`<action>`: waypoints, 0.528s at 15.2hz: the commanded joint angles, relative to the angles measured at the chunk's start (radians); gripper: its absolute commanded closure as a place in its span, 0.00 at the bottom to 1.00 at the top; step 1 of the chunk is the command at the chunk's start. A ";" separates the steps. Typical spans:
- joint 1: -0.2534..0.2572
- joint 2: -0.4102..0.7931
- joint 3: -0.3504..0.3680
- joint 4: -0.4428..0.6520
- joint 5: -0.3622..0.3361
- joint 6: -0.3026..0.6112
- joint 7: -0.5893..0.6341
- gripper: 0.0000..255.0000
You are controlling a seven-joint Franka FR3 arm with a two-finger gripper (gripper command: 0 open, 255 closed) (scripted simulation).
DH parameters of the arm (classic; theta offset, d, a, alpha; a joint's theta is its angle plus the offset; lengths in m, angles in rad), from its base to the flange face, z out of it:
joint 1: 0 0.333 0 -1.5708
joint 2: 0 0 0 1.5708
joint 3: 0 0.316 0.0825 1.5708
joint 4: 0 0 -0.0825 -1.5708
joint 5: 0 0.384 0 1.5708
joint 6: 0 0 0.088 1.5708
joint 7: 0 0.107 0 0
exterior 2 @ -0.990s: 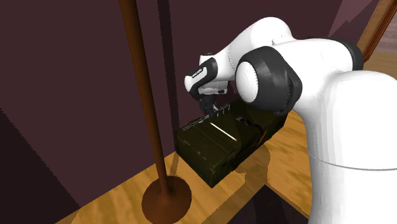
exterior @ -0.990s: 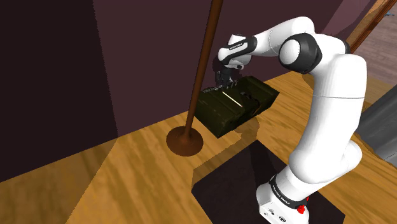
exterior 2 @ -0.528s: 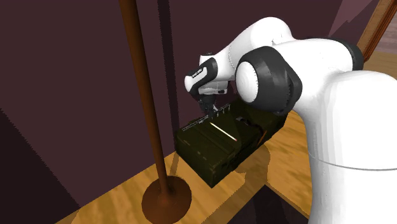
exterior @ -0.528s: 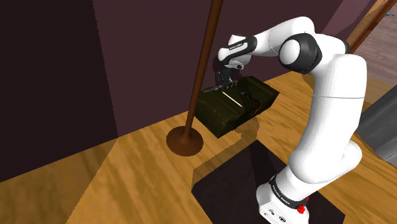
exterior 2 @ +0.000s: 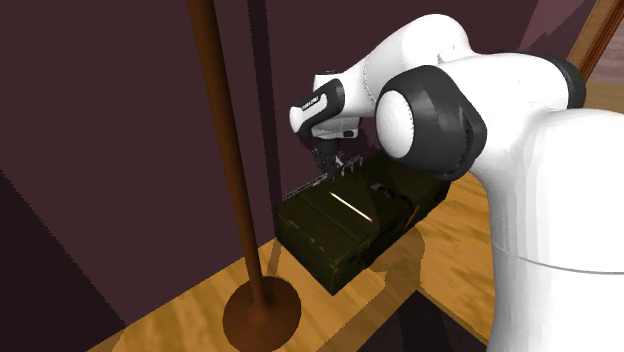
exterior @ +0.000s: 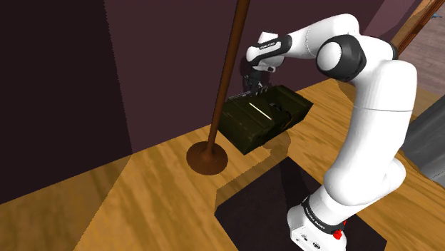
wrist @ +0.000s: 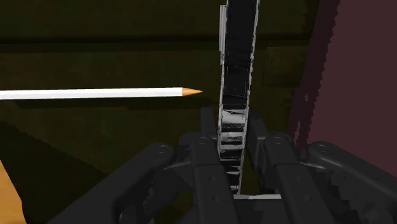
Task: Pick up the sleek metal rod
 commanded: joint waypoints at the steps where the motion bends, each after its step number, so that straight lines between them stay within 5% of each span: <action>1: 0.001 -0.014 -0.001 0.005 -0.001 -0.020 0.001 1.00; 8: 0.002 -0.051 -0.003 0.047 -0.005 -0.098 0.001 1.00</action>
